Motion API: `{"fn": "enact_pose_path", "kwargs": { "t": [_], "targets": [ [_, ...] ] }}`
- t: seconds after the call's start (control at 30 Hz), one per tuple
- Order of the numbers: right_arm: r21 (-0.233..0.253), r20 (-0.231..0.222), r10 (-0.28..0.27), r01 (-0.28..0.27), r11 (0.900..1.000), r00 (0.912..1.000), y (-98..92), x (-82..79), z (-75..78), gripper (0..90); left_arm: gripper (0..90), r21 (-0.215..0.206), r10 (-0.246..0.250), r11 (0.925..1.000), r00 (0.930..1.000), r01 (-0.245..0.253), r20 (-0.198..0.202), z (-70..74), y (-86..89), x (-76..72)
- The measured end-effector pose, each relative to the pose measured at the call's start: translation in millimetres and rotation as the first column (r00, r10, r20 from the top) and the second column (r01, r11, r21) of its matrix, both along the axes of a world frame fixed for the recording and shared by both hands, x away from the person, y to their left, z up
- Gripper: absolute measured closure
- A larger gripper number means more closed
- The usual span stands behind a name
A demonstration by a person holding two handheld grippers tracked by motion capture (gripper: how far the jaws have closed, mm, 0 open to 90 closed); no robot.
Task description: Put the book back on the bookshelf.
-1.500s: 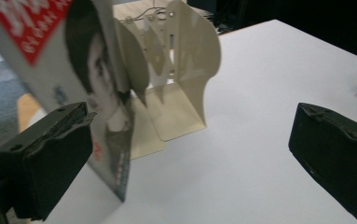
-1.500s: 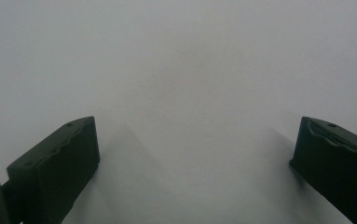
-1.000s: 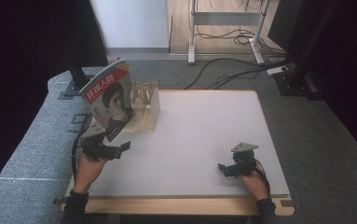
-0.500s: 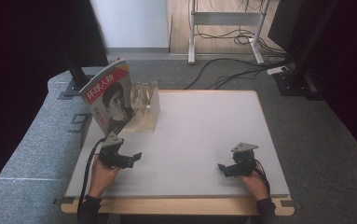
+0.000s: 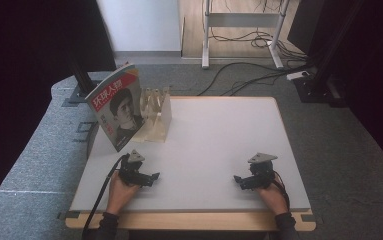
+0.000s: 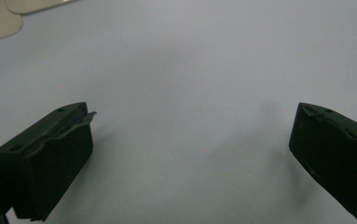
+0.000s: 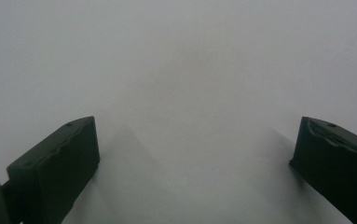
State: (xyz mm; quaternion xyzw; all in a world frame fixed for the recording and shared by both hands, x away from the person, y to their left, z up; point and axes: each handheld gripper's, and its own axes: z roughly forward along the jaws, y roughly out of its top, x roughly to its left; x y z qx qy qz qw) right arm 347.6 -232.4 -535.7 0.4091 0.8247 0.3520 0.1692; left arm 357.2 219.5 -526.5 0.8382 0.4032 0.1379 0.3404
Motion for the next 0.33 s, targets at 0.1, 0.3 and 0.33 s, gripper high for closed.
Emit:
{"fn": "enact_pose_path", "kwargs": {
  "t": [0.1,0.3,0.33],
  "targets": [
    [0.0,0.001,0.001,-0.001,1.0,1.0,-0.1,0.0,-0.1,0.0,0.0,0.041,0.003,0.9992,1.0,-0.003,-0.007,-1.6,-4.5,0.7],
    [-0.001,0.004,0.0,0.0,1.0,1.0,0.0,-0.6,-0.5,0.0,0.0,0.045,0.002,0.999,1.0,-0.002,-0.005,-1.7,-4.7,0.2],
    [0.002,0.0,-0.001,0.001,1.0,1.0,-0.3,-0.5,-0.5,0.0,0.0,0.045,0.003,0.999,1.0,-0.002,-0.005,-1.8,-4.8,0.1]
  ]
}}
